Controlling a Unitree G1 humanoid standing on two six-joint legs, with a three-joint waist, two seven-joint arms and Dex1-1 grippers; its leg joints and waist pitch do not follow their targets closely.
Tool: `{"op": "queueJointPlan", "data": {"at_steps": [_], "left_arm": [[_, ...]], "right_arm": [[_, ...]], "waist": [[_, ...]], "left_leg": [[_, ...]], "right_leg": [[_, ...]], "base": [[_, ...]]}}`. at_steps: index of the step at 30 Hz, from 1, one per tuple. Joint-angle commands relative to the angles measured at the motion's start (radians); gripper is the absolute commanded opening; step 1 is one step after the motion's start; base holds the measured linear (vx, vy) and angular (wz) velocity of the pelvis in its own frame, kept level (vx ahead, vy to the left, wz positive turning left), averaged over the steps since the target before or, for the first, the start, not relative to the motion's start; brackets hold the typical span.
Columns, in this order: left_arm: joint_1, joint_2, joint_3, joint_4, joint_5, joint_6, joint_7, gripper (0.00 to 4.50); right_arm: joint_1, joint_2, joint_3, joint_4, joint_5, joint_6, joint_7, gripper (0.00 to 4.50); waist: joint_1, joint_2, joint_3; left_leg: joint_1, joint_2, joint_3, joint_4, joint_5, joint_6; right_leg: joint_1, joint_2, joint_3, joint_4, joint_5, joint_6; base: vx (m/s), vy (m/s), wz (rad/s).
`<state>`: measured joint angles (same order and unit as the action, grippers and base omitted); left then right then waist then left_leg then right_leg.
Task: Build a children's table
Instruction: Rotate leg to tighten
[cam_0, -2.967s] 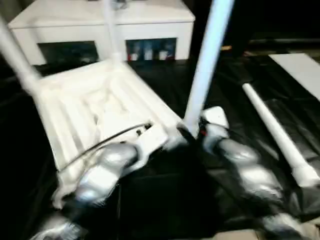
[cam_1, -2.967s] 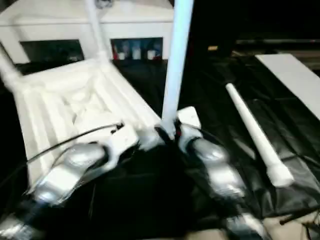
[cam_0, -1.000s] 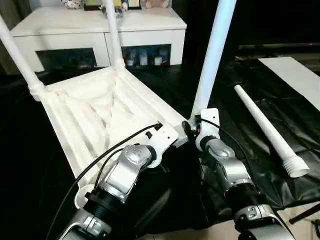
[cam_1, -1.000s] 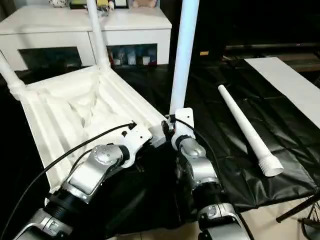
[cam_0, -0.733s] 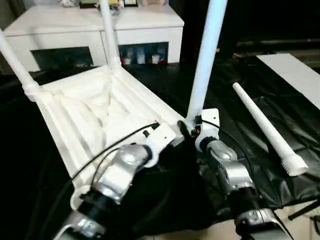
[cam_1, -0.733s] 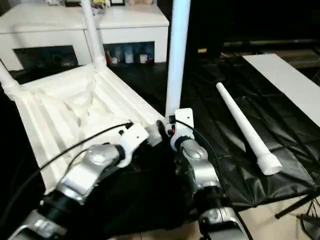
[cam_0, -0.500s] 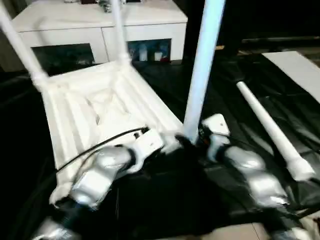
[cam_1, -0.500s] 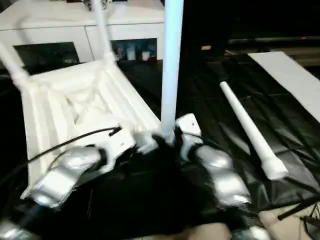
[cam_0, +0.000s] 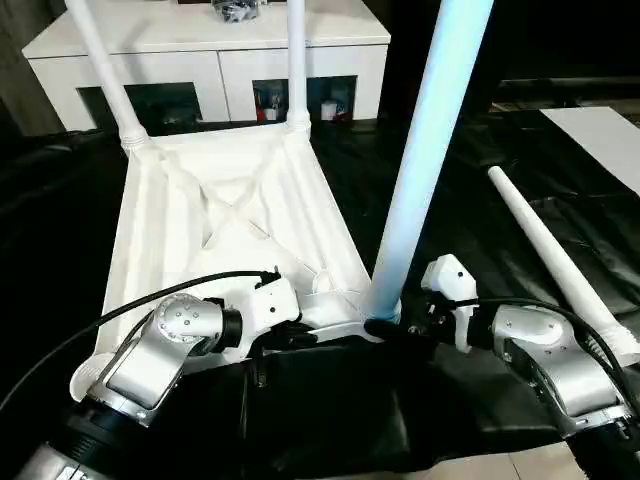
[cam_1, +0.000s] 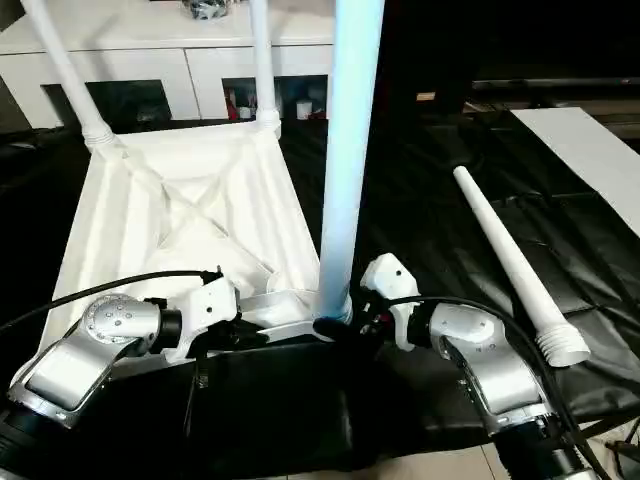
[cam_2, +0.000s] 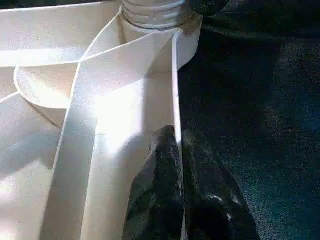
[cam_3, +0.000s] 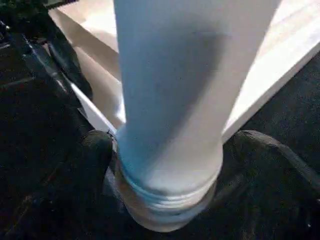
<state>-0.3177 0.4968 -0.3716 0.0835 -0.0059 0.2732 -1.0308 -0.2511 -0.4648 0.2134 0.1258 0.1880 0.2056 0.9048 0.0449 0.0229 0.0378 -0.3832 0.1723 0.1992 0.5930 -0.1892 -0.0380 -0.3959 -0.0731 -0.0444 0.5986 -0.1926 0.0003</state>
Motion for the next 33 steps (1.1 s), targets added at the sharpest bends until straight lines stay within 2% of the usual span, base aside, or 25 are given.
{"op": "queueJointPlan", "data": {"at_steps": [1,2,4,8,9,12,13,19,21,22,25,27,29,30,31,32,33], "left_arm": [[-0.007,0.002,-0.024,0.001,0.000,-0.019,-0.018,0.00],[-0.007,0.003,-0.024,0.001,-0.001,-0.019,-0.020,0.00],[-0.006,0.005,-0.024,0.001,-0.001,-0.019,-0.024,0.00],[-0.001,0.011,-0.023,0.001,-0.001,-0.021,-0.033,0.00],[-0.001,0.011,-0.023,0.001,-0.001,-0.021,-0.034,0.00],[0.000,0.014,-0.024,0.004,0.001,-0.025,-0.037,0.00],[0.000,0.014,-0.025,0.005,0.001,-0.025,-0.037,0.00],[0.003,0.017,-0.029,0.006,0.006,-0.025,-0.041,0.00],[0.001,0.011,-0.030,0.012,0.017,-0.006,-0.023,0.00],[-0.006,-0.002,-0.037,0.031,0.041,-0.002,0.006,0.00],[-0.018,-0.076,-0.026,0.053,0.042,0.059,0.088,0.00],[-0.024,-0.118,-0.024,0.055,0.043,0.099,0.131,0.00],[-0.038,-0.188,-0.021,0.060,0.052,0.191,0.209,0.00],[-0.046,-0.217,-0.018,0.065,0.057,0.233,0.243,0.00],[-0.050,-0.232,-0.016,0.068,0.059,0.257,0.260,0.00],[-0.066,-0.287,-0.001,0.089,0.062,0.292,0.321,0.00],[-0.078,-0.327,0.010,0.104,0.064,0.315,0.365,0.00]], "right_arm": [[-0.017,-0.001,0.000,0.004,0.014,0.005,0.023,4.02],[-0.017,-0.002,0.002,0.005,0.016,0.005,0.027,4.02],[-0.016,-0.004,0.004,0.007,0.020,0.006,0.035,3.67],[-0.006,-0.005,-0.001,0.006,0.037,0.025,0.057,3.54],[-0.006,-0.005,-0.001,0.007,0.037,0.025,0.058,3.27],[-0.003,-0.005,-0.001,0.008,0.035,0.026,0.065,3.20],[-0.003,-0.005,-0.001,0.009,0.035,0.026,0.066,3.02],[-0.003,-0.007,0.002,0.022,0.025,0.022,0.073,2.73],[-0.012,0.005,-0.004,0.045,0.014,0.019,0.042,2.71],[-0.031,0.034,-0.014,0.091,-0.018,0.016,-0.034,2.70],[-0.061,0.109,-0.014,0.168,-0.073,0.038,-0.187,2.70],[-0.077,0.165,-0.023,0.205,-0.090,0.062,-0.284,2.69],[-0.104,0.262,-0.059,0.265,-0.099,0.116,-0.455,2.69],[-0.117,0.302,-0.079,0.291,-0.098,0.140,-0.530,2.69],[-0.124,0.323,-0.091,0.305,-0.097,0.154,-0.570,2.69],[-0.141,0.374,-0.115,0.345,-0.090,0.164,-0.649,2.69],[-0.156,0.410,-0.131,0.377,-0.087,0.166,-0.705,2.68]], "waist": [[0.000,-0.006,-0.052],[0.001,-0.006,-0.053],[0.002,-0.006,-0.054],[0.003,-0.006,-0.056],[0.003,-0.006,-0.056],[0.005,-0.005,-0.055],[0.005,-0.005,-0.055],[0.007,-0.008,-0.055],[0.007,-0.007,-0.056],[0.007,-0.009,-0.055],[-0.005,-0.010,-0.045],[-0.020,-0.010,-0.038],[-0.032,-0.014,-0.033],[-0.042,-0.013,-0.032],[-0.045,-0.013,-0.033],[-0.052,-0.015,-0.034],[-0.057,-0.012,-0.030]], "left_leg": [[0.024,0.062,-0.029,-0.073,-0.207,0.045],[0.023,0.062,-0.029,-0.071,-0.194,0.051],[0.022,0.062,-0.028,-0.070,-0.181,0.060],[0.022,0.061,-0.028,-0.067,-0.161,0.070],[0.022,0.061,-0.028,-0.067,-0.162,0.071],[0.024,0.062,-0.028,-0.067,-0.169,0.067],[0.024,0.062,-0.028,-0.067,-0.173,0.066],[0.024,0.061,-0.028,-0.066,-0.178,0.060],[0.023,0.061,-0.028,-0.065,-0.170,0.062],[0.023,0.061,-0.028,-0.065,-0.171,0.062],[0.024,0.058,-0.030,-0.072,-0.254,0.019],[0.028,0.055,-0.036,-0.077,-0.351,-0.021],[0.031,0.052,-0.045,-0.081,-0.411,-0.043],[0.037,0.049,-0.049,-0.079,-0.444,-0.057],[0.040,0.049,-0.052,-0.078,-0.458,-0.060],[0.038,0.047,-0.056,-0.077,-0.467,-0.058],[0.039,0.048,-0.056,-0.080,-0.478,-0.061]], "right_leg": [[0.039,-0.069,0.044,-0.062,-0.132,-0.232],[0.040,-0.069,0.044,-0.060,-0.117,-0.234],[0.040,-0.069,0.043,-0.059,-0.105,-0.237],[0.042,-0.068,0.042,-0.055,-0.078,-0.245],[0.042,-0.068,0.042,-0.055,-0.078,-0.246],[0.040,-0.067,0.041,-0.055,-0.088,-0.248],[0.040,-0.067,0.041,-0.055,-0.091,-0.248],[0.040,-0.068,0.042,-0.055,-0.103,-0.242],[0.040,-0.068,0.042,-0.054,-0.094,-0.244],[0.040,-0.068,0.042,-0.055,-0.100,-0.244],[0.033,-0.068,0.043,-0.066,-0.237,-0.228],[0.028,-0.071,0.042,-0.080,-0.411,-0.184],[0.024,-0.071,0.036,-0.090,-0.520,-0.143],[0.016,-0.072,0.035,-0.096,-0.576,-0.124],[0.015,-0.073,0.033,-0.101,-0.600,-0.114],[0.017,-0.073,0.030,-0.105,-0.620,-0.098],[0.013,-0.072,0.030,-0.107,-0.623,-0.095]], "base": [[0.000,0.000,0.00],[0.000,0.000,0.00],[0.000,0.000,0.00],[0.000,0.000,0.00],[0.000,0.000,0.00],[0.000,0.000,0.00],[0.000,0.000,0.00],[0.000,0.000,0.00],[0.000,0.000,0.00],[0.000,0.000,0.00],[0.000,0.000,0.00],[0.000,0.000,0.00],[0.000,0.000,0.00],[0.000,0.000,0.00],[0.000,0.000,0.00],[0.000,0.000,0.00],[0.000,0.000,0.00]]}}
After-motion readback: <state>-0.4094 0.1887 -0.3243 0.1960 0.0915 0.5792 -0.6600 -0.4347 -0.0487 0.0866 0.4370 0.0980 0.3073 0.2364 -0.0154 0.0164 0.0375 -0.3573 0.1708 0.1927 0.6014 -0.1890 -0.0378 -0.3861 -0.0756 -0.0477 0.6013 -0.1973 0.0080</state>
